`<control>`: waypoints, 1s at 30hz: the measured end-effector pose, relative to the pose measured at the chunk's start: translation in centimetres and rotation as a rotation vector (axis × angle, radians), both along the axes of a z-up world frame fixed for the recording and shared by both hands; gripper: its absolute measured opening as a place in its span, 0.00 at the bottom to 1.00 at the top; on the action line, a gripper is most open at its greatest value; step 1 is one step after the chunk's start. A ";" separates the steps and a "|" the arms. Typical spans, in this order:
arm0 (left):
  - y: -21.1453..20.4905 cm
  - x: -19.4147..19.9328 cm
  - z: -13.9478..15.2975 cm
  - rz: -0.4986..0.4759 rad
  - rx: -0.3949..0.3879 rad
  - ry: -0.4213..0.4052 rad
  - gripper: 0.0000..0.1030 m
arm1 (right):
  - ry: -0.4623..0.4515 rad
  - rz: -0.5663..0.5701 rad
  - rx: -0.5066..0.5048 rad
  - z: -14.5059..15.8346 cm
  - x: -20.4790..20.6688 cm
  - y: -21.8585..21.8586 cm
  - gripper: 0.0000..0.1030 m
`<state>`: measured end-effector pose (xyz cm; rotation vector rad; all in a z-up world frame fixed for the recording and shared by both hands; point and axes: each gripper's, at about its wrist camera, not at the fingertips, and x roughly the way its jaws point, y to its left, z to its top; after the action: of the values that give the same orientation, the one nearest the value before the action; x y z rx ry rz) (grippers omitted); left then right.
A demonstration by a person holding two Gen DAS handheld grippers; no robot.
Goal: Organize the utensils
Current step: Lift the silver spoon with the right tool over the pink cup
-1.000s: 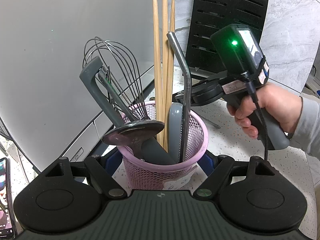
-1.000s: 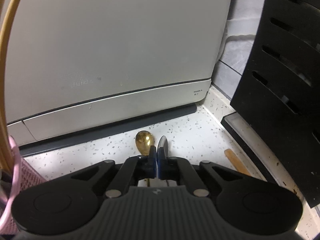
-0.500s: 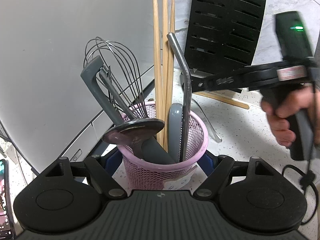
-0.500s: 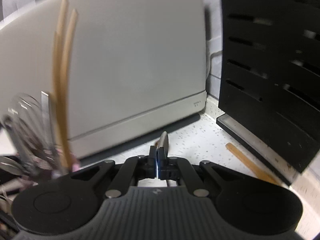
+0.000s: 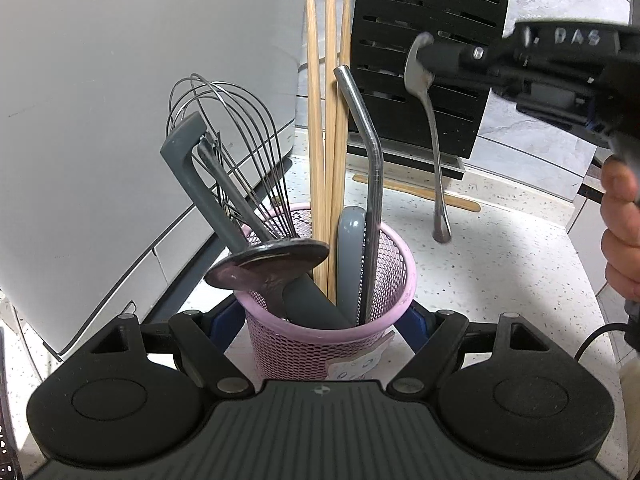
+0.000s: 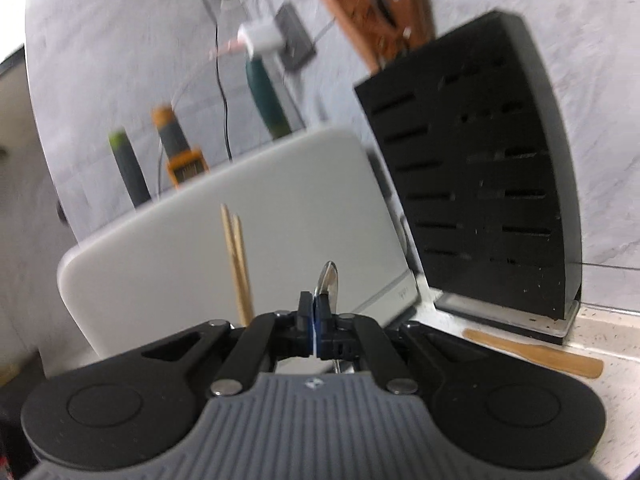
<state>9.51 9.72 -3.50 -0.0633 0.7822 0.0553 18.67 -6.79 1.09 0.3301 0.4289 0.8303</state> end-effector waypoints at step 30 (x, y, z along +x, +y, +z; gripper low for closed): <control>0.0 0.6 0.1 0.004 -0.001 0.002 0.89 | -0.024 -0.024 0.162 -2.8 -4.2 0.5 0.00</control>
<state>10.10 9.74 -3.45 -0.0659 0.7837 0.0586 14.46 -6.31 -1.76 0.4740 0.3357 0.8470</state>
